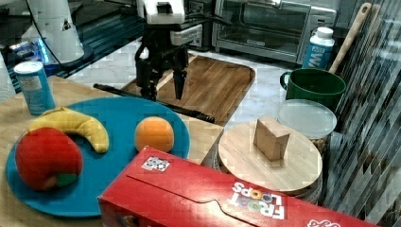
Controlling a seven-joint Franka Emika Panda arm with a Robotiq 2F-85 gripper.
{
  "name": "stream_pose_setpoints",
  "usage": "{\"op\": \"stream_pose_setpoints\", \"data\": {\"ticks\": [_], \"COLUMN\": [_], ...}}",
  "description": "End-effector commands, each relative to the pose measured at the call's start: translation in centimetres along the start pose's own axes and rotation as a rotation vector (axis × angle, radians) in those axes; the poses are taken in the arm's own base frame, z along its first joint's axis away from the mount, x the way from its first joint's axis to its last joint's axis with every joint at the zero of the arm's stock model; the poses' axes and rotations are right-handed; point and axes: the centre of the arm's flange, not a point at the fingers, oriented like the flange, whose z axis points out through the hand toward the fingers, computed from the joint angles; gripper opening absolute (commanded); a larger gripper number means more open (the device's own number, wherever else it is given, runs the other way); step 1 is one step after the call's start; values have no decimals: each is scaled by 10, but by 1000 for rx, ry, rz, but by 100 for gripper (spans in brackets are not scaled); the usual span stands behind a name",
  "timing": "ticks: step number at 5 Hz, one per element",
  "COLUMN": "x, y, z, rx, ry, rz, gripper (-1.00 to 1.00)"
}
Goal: Open the drawer.
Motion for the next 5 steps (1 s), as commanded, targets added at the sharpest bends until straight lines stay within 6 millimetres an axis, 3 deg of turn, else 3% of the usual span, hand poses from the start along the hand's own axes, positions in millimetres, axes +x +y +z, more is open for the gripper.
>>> {"op": "stream_pose_setpoints", "data": {"ticks": [1,3,5], "x": [-10,-25,-18], "y": [-218,-247,-253], "z": [-31,-39,-40], "rx": [65,66,84], "ry": [14,3,11], "rz": [-215,-129,-87], "gripper": [100,100,100]}}
